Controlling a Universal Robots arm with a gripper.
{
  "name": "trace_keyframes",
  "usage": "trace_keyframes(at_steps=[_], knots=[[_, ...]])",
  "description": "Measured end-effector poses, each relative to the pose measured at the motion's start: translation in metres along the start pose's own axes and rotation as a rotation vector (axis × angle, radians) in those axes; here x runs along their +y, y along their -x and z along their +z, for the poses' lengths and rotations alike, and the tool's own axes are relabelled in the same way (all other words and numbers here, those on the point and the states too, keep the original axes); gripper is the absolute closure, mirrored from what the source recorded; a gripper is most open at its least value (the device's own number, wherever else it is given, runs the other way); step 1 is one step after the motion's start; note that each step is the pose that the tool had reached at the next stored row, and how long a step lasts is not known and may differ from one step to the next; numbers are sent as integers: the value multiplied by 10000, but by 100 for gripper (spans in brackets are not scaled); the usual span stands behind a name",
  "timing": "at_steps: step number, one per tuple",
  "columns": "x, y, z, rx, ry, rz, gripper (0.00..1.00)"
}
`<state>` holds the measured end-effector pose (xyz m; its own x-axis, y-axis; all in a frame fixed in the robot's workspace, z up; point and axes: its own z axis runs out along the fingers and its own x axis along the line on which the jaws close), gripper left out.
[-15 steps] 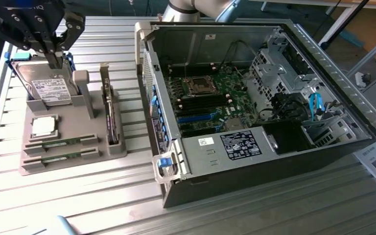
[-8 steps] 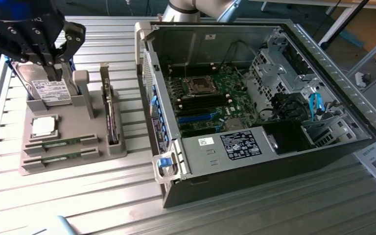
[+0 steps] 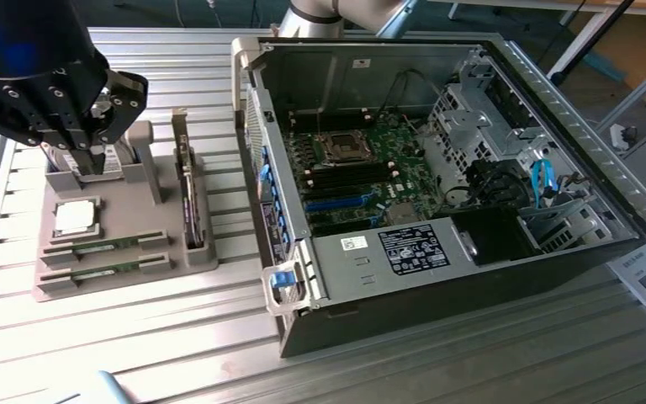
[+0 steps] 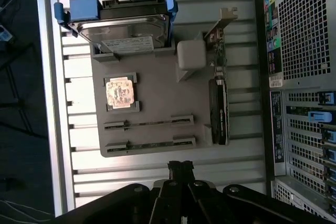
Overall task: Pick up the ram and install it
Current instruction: 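Reach for the ram, then pick up the ram and move it above insertion slot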
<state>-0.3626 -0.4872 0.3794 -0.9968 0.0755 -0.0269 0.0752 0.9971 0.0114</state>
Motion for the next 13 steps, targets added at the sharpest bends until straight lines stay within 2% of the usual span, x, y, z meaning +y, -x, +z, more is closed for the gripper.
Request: trace_keyframes(at_steps=[13], knots=[[-1, 0, 0, 0, 1, -1, 90]])
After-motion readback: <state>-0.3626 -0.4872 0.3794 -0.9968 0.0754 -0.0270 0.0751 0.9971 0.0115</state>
